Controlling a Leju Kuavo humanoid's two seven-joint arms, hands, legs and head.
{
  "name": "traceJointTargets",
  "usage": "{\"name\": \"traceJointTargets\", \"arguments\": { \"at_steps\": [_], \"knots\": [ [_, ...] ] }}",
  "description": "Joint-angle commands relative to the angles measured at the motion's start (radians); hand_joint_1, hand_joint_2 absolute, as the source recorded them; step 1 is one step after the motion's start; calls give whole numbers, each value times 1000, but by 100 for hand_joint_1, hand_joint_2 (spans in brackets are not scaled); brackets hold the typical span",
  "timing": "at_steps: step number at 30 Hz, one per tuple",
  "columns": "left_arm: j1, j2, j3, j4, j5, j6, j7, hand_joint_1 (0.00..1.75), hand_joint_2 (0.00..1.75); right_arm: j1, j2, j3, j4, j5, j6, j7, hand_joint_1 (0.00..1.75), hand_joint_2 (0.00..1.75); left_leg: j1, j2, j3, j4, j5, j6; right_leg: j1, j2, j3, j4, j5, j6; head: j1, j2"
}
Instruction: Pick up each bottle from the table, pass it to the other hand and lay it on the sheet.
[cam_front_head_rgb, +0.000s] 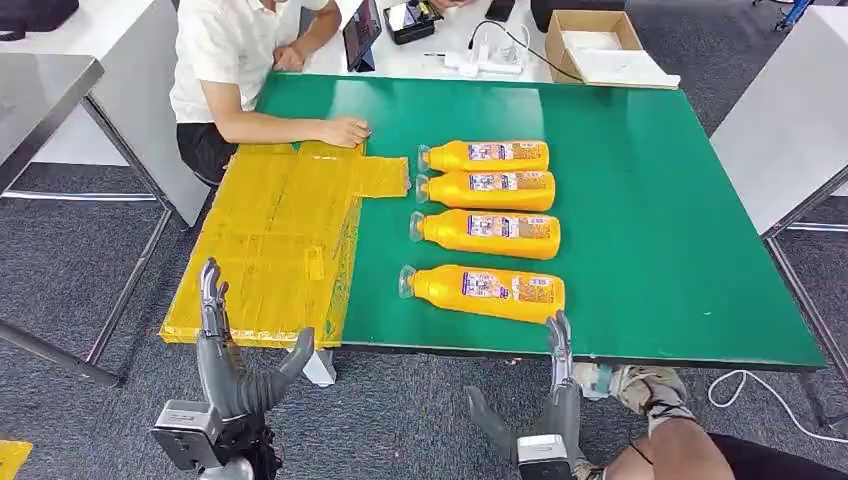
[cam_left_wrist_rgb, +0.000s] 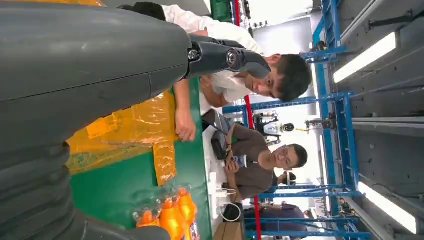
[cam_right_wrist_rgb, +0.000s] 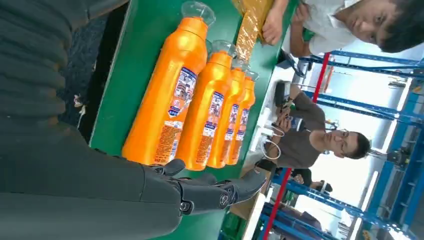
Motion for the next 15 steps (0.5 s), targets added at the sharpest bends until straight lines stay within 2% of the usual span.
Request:
{"name": "traceJointTargets", "arguments": {
  "at_steps": [1, 4, 5, 6, 8, 11, 14, 15],
  "knots": [
    [-36, 33, -10, 19, -2, -19, 9, 0, 175, -31, -20, -15, -50, 69, -18, -6, 0, 175, 0, 1, 3, 0, -1, -1, 0, 0, 3, 0, -1, -2, 0, 0],
    [-75, 19, 14, 69, 26, -60, 49, 0, 175, -65, -32, -63, -65, 173, -6, 16, 0, 175, 1, 1, 8, 0, -3, -2, 1, 1, 7, -1, -3, -3, 0, 0],
    [-86, 18, 18, 81, 23, -60, 47, 0, 175, -73, -37, -71, -71, 191, -2, 20, 0, 175, 0, 0, 2, -1, 0, -1, 0, 0, 2, -1, 0, -1, 0, 0],
    [-99, 16, 21, 95, 22, -60, 47, 0, 175, -81, -38, -82, -78, 190, 13, 30, 0, 175, 0, 0, 6, -1, -1, -1, 1, 0, 6, -1, -1, -2, 0, 0],
    [-140, 20, 20, 124, 19, -77, 44, 0, 175, -127, -55, -119, -69, 254, 28, 49, 0, 175, 0, 0, 3, -1, 0, -1, 0, -1, 3, -1, 0, -1, 0, 0],
    [-177, 25, 8, 152, 21, -97, 56, 0, 175, -193, -85, -184, 2, 315, 102, 108, 0, 175, 0, 0, 3, -1, 1, 0, 0, 0, 3, -1, 1, -1, 0, 0],
    [-167, 30, 8, 147, 22, -111, 64, 0, 175, -231, -112, -192, 94, 413, 201, 175, 0, 175, 0, 1, 5, -2, 1, 0, 0, 0, 5, -3, 1, -1, 0, 0],
    [-160, 32, 9, 140, 22, -113, 64, 0, 175, -237, -108, -195, 118, 414, 200, 172, 0, 175, 0, 1, 4, -2, 1, 0, 0, 1, 5, -3, 1, -1, 0, 0]
  ]
}}
